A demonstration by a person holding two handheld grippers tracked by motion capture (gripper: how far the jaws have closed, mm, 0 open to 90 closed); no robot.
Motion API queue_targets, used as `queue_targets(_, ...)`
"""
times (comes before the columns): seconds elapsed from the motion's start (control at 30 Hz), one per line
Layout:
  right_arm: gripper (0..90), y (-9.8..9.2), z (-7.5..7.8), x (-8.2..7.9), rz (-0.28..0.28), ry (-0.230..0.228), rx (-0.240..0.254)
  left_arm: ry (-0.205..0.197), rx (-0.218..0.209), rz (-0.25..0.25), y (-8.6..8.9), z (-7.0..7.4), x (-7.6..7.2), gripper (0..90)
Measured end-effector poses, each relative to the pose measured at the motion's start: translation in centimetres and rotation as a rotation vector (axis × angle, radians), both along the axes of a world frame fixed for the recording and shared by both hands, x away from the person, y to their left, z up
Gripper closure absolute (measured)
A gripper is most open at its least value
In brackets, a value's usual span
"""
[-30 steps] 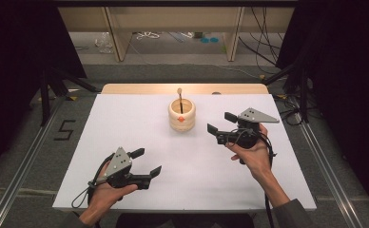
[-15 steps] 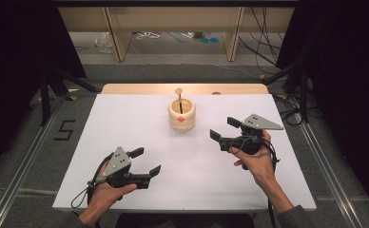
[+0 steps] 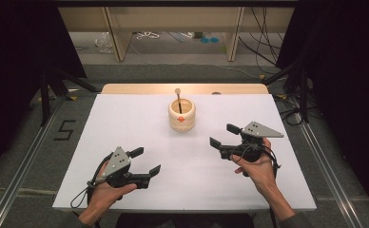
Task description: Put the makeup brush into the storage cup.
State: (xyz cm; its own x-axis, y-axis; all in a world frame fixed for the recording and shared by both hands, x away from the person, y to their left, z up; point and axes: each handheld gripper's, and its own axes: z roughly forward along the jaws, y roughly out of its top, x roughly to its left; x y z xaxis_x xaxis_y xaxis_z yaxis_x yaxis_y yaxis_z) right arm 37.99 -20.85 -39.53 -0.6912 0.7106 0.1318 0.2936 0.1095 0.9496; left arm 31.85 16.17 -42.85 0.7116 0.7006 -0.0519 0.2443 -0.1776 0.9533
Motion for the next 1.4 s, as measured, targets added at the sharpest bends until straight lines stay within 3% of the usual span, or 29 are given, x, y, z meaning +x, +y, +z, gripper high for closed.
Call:
queue_targets(0.43, 15.7, 0.1, -0.9, -0.9, 0.028, 0.014, -0.014, 0.001, -0.012, -0.004, -0.1, -0.1, 0.0, 16.2)
queue_targets(0.6, 15.7, 0.1, -1.1, -1.2, 0.031, 0.005, 0.014, 0.003, -0.004, -0.001, 0.0, 0.0, 0.0, 16.2)
queue_targets(0.97, 15.7, -0.2, -1.4, -2.1, 0.040, 0.009, 0.024, 0.007, -0.009, 0.006, 0.0, -0.1, 0.0, 16.2)
queue_targets(1.23, 15.8, -0.5, -1.7, -3.0, 0.033, -0.009, -0.022, 0.003, -0.003, -0.002, -0.1, -0.1, 0.0, 16.2)
queue_targets(1.4, 15.8, -0.5, -1.8, -3.6, 0.038, 0.001, -0.016, -0.001, -0.002, -0.004, -0.1, -0.1, 0.0, 16.2)
